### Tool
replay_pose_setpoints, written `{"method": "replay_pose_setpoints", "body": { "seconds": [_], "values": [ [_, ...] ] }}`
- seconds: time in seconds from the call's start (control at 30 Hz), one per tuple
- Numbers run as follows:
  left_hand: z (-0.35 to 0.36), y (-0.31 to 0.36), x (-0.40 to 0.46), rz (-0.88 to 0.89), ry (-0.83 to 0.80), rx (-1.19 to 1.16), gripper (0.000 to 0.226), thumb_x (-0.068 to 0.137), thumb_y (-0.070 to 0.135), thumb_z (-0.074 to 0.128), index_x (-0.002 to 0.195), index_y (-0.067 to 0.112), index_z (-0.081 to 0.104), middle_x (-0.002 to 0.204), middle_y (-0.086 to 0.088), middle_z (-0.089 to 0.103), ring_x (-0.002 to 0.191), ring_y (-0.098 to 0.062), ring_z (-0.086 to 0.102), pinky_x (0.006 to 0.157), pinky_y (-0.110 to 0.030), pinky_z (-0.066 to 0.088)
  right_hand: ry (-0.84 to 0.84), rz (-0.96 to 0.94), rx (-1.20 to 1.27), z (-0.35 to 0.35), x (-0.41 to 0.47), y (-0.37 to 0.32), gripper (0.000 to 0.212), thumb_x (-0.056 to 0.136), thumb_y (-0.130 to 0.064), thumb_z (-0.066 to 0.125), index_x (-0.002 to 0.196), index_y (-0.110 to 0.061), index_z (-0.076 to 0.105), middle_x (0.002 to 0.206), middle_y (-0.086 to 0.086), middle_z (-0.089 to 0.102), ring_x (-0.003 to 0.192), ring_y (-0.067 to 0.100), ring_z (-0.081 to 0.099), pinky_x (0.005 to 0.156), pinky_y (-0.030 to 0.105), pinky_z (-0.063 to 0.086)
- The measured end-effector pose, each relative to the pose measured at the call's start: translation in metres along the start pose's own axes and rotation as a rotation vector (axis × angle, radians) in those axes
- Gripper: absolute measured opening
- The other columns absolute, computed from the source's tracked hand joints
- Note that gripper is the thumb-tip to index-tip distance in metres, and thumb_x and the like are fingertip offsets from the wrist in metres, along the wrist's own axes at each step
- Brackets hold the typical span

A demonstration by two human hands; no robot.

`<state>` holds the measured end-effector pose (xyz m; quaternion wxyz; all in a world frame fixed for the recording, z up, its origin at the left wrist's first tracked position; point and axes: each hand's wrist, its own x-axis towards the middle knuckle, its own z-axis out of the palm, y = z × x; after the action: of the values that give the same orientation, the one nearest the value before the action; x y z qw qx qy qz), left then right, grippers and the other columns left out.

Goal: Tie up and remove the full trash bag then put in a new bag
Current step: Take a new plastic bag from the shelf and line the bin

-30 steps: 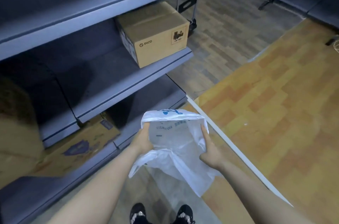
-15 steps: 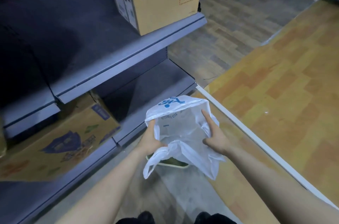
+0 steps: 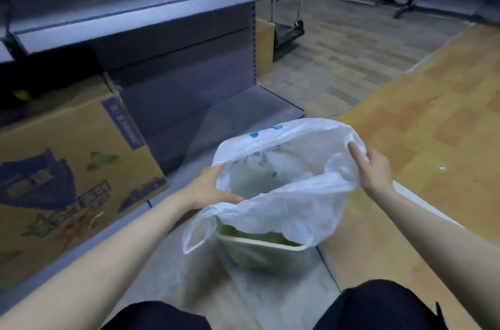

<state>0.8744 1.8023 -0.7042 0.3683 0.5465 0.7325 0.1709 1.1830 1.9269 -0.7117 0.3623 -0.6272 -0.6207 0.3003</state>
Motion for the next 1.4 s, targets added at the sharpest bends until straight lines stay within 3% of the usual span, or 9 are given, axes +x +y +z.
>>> {"method": "replay_pose_setpoints", "body": {
  "seconds": [0.1, 0.23, 0.37, 0.57, 0.73, 0.97, 1.17, 1.33, 1.4],
  "values": [
    [0.029, -0.023, 0.006, -0.117, -0.058, 0.111, 0.113, 0.048, 0.068, 0.071, 0.146, 0.035, 0.025, 0.147, 0.006, 0.035, 0.135, -0.018, 0.039, 0.11, -0.037, 0.036, -0.311, 0.032, 0.173, 0.024, -0.007, 0.022, 0.066, 0.06, -0.078, 0.059, 0.097, -0.023, 0.063, 0.103, -0.001, 0.067, 0.095, 0.019, 0.063, 0.086, 0.04, 0.051],
    [0.061, -0.033, 0.004, -0.208, -0.065, 0.127, 0.098, 0.075, 0.035, 0.072, 0.151, 0.016, 0.012, 0.154, -0.004, 0.028, 0.139, -0.024, 0.034, 0.108, -0.029, 0.035, -0.607, 0.382, 0.066, 0.044, -0.026, 0.029, 0.065, 0.081, -0.047, 0.066, 0.136, -0.028, 0.037, 0.133, -0.003, 0.047, 0.12, 0.033, 0.05, 0.08, 0.045, 0.047],
    [0.07, -0.029, 0.009, -0.231, 0.076, 0.092, 0.077, 0.085, 0.007, 0.053, 0.151, 0.019, 0.015, 0.149, -0.01, 0.037, 0.133, -0.03, 0.041, 0.101, -0.032, 0.04, -0.551, 0.336, 0.186, 0.042, -0.033, 0.026, 0.038, 0.087, -0.014, 0.057, 0.124, -0.016, 0.051, 0.102, 0.006, 0.061, 0.092, 0.03, 0.06, 0.072, 0.042, 0.054],
    [0.128, 0.001, 0.032, -0.149, 0.21, -0.165, 0.045, 0.085, 0.007, 0.052, 0.129, 0.012, 0.045, 0.123, -0.01, 0.059, 0.11, -0.033, 0.057, 0.088, -0.037, 0.049, -0.178, 0.168, 0.193, 0.002, -0.028, 0.045, 0.041, 0.073, -0.018, 0.052, 0.109, 0.002, 0.057, 0.102, 0.025, 0.061, 0.086, 0.022, 0.051, 0.066, 0.03, 0.041],
    [0.144, 0.039, 0.046, -0.055, 0.192, -0.152, 0.071, 0.084, -0.002, 0.046, 0.148, 0.018, 0.021, 0.135, -0.006, 0.048, 0.119, -0.035, 0.051, 0.097, -0.037, 0.045, 0.028, 0.034, 0.046, -0.013, -0.026, 0.06, 0.026, 0.091, -0.008, 0.049, 0.116, -0.002, 0.054, 0.109, 0.013, 0.063, 0.098, 0.03, 0.057, 0.076, 0.027, 0.037],
    [0.105, 0.051, 0.041, 0.076, 0.22, 0.016, 0.089, 0.076, -0.008, 0.046, 0.149, 0.033, 0.016, 0.118, -0.012, 0.059, 0.084, -0.034, 0.057, 0.06, -0.029, 0.039, -0.268, 0.072, 0.359, -0.007, -0.037, 0.022, 0.015, 0.098, -0.032, 0.045, 0.104, -0.022, 0.055, 0.096, -0.009, 0.059, 0.093, 0.008, 0.056, 0.093, 0.026, 0.039],
    [0.084, 0.064, 0.036, 0.139, 0.239, 0.176, 0.085, 0.075, -0.013, 0.034, 0.146, 0.034, 0.029, 0.13, -0.009, 0.055, 0.099, -0.031, 0.056, 0.069, -0.033, 0.043, -0.469, 0.497, 0.531, 0.008, -0.035, 0.025, 0.033, 0.094, -0.05, 0.041, 0.098, -0.021, 0.057, 0.103, 0.007, 0.06, 0.101, 0.023, 0.059, 0.099, 0.035, 0.041],
    [0.065, 0.078, 0.033, 0.179, 0.188, 0.405, 0.075, 0.079, -0.009, 0.036, 0.138, 0.035, 0.043, 0.142, -0.003, 0.045, 0.123, -0.03, 0.049, 0.082, -0.035, 0.047, -0.34, 0.144, -0.233, 0.012, -0.041, 0.022, 0.038, 0.096, -0.044, 0.042, 0.071, -0.016, 0.051, 0.067, -0.001, 0.05, 0.073, 0.022, 0.051, 0.061, 0.027, 0.035],
    [0.061, 0.084, 0.028, 0.107, 0.165, 0.565, 0.064, 0.083, -0.001, 0.043, 0.138, 0.032, 0.042, 0.143, -0.009, 0.033, 0.117, -0.032, 0.052, 0.079, -0.033, 0.044, -0.161, -0.071, -0.572, 0.011, -0.036, 0.028, 0.037, 0.091, -0.048, 0.047, 0.086, -0.012, 0.053, 0.074, 0.003, 0.056, 0.077, 0.028, 0.055, 0.057, 0.028, 0.032]
  ]
}}
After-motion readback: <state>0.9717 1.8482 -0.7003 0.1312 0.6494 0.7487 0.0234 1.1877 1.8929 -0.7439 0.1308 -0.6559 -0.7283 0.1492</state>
